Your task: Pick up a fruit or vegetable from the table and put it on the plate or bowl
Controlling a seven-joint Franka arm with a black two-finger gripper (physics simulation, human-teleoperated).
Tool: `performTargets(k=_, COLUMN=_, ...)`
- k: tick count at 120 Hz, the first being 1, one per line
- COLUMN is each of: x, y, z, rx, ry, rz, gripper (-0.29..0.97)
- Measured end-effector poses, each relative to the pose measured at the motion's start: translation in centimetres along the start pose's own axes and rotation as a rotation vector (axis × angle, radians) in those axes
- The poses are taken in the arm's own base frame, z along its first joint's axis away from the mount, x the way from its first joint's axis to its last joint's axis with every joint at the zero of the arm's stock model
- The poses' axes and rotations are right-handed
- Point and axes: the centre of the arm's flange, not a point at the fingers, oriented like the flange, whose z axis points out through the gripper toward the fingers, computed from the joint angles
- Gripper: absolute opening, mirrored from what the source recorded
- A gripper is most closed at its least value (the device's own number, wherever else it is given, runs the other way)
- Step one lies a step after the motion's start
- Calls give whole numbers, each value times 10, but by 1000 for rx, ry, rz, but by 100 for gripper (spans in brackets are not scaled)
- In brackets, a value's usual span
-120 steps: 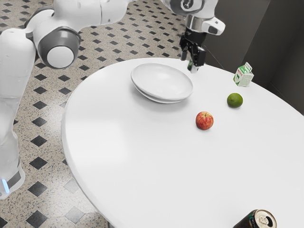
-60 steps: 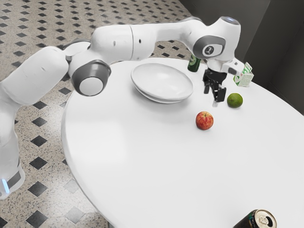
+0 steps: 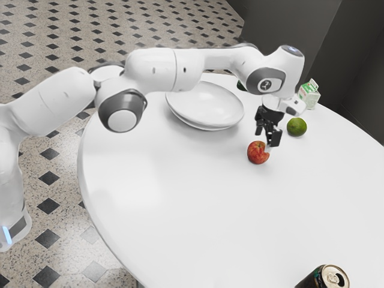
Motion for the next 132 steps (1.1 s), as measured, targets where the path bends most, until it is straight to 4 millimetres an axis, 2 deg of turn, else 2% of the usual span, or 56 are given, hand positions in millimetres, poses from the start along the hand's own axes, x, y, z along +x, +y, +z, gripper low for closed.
performTargets(k=31, x=3, y=1, z=35, rx=-5, ry=-43, rz=18, gripper=68)
performTargets(k=58, x=5, y=3, z=43, rx=-7, ry=-45, rz=37, gripper=65)
performTargets(k=74, x=6, y=6, z=44, rx=-7, ry=-44, rz=48, gripper=52)
performTargets(k=84, x=6, y=7, z=44, rx=-5, ry=-42, rz=53, gripper=38)
performTargets(k=98, x=6, y=5, z=40, rx=4, ry=-35, rz=55, gripper=31)
performTargets(k=106, x=5, y=4, z=30, rx=12, ry=-24, rz=55, gripper=27)
performTargets(k=112, x=3, y=3, z=9, rx=22, ry=-1, rz=55, gripper=23)
performTargets(k=122, x=-10, y=-4, z=-51, rx=51, ry=51, rz=47, gripper=19)
performTargets(k=132, x=-31, y=-36, z=-107, rx=105, ry=83, rz=-3, gripper=15)
